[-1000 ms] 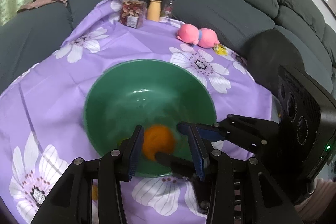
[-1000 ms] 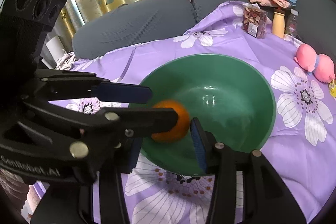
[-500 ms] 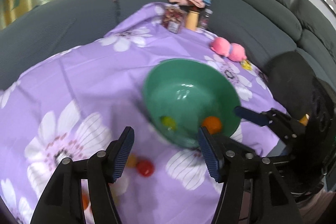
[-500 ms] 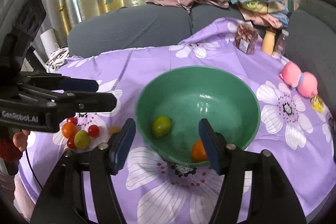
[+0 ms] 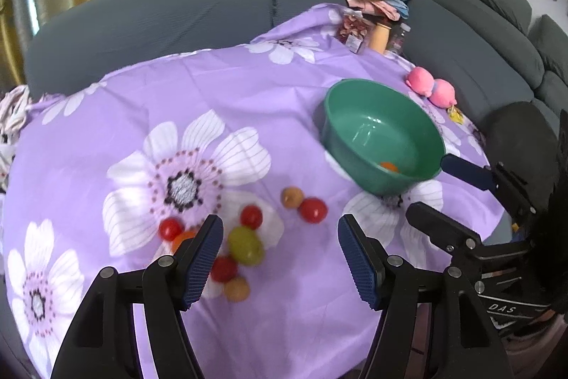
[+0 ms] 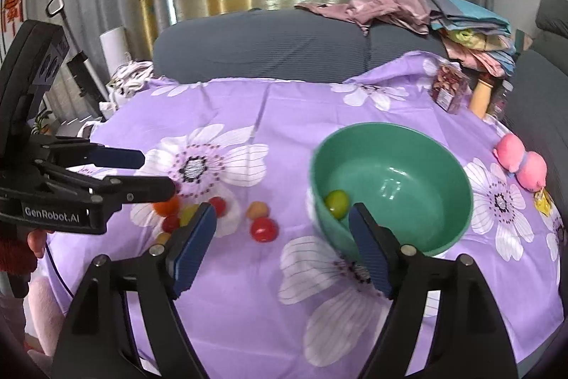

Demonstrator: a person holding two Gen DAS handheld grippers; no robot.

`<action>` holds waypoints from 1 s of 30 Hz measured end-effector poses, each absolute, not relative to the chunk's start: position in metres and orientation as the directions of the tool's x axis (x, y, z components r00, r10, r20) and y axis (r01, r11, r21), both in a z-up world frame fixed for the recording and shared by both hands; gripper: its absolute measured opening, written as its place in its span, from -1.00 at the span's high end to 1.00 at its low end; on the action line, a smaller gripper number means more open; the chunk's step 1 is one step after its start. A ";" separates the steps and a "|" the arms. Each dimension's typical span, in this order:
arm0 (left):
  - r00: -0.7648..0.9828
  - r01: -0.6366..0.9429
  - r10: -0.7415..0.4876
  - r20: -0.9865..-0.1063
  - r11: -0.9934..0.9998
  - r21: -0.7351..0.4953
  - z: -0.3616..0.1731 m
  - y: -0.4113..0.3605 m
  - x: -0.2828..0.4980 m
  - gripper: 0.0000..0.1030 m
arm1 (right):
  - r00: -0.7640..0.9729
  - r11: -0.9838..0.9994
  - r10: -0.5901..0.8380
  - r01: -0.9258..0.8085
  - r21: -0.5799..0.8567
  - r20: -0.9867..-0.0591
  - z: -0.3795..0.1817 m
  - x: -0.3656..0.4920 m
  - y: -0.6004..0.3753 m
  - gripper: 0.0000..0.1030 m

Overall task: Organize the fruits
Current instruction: 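Withdraw the left tool back toward the remaining fruits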

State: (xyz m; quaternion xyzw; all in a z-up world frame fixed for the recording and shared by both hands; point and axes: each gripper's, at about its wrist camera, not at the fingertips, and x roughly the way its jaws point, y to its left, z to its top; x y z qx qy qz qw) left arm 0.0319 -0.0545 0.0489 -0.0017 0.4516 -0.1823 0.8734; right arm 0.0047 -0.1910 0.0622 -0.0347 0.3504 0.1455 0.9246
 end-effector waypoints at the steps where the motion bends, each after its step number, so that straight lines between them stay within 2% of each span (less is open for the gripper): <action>1: 0.527 0.312 -0.317 -0.788 0.935 -0.168 0.048 -0.052 0.028 -0.30 | 0.711 0.954 0.247 -0.298 0.036 -0.658 0.063 0.003 -0.188 -0.51; 30: 0.528 0.253 -0.303 -0.793 0.948 -0.194 0.036 -0.012 -0.011 -0.30 | 0.677 0.925 0.283 -0.381 0.005 -0.680 0.064 -0.017 -0.140 -0.52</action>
